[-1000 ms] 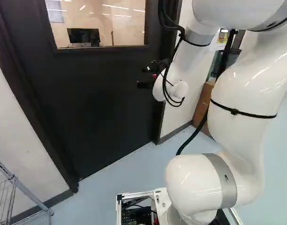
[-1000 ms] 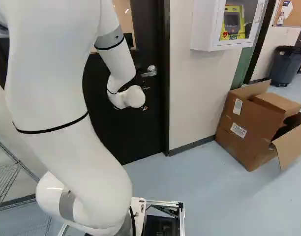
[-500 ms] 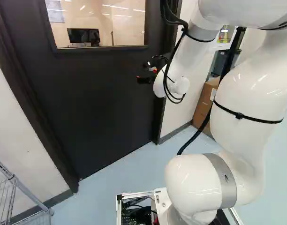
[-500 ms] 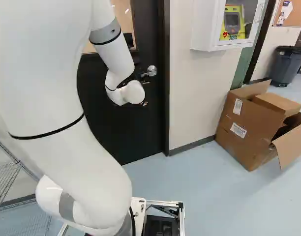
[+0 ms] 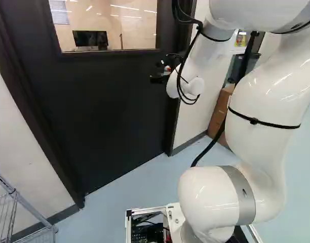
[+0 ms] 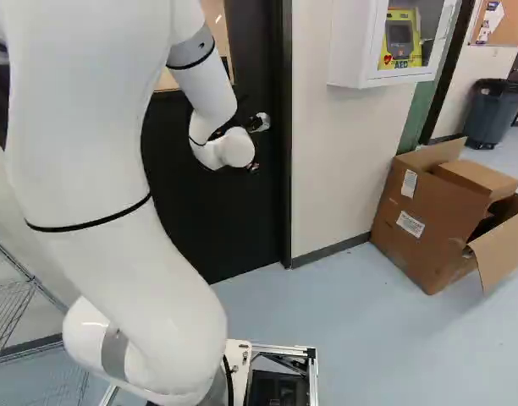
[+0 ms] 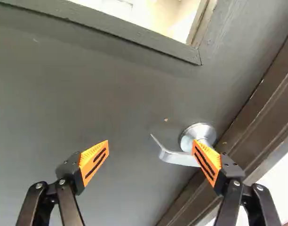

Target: Open the door and move inside

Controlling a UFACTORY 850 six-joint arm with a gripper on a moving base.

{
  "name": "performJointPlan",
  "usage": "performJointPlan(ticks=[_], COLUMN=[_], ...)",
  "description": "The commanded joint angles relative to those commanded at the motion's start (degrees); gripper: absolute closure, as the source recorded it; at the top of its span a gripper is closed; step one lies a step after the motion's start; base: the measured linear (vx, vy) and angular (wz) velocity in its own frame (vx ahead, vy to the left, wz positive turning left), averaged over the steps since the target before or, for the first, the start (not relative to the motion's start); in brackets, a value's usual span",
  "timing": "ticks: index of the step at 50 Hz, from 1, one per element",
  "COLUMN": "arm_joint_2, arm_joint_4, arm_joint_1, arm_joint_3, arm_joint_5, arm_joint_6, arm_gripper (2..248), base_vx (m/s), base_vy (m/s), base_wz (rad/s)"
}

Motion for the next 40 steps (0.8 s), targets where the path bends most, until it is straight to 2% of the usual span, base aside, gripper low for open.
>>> performJointPlan(ticks=[23, 40], arm_joint_2=[1.51, 0.31], arm_joint_4=[0.0, 0.0], arm_joint_1=[0.0, 0.14], arm_joint_3=[-1.47, -4.97], arm_joint_5=[0.0, 0.0], arm_joint_6=[0.0, 0.0], arm_gripper=[3, 3], base_vx=[0.0, 0.0], base_vy=[0.0, 0.0], base_wz=[0.0, 0.0])
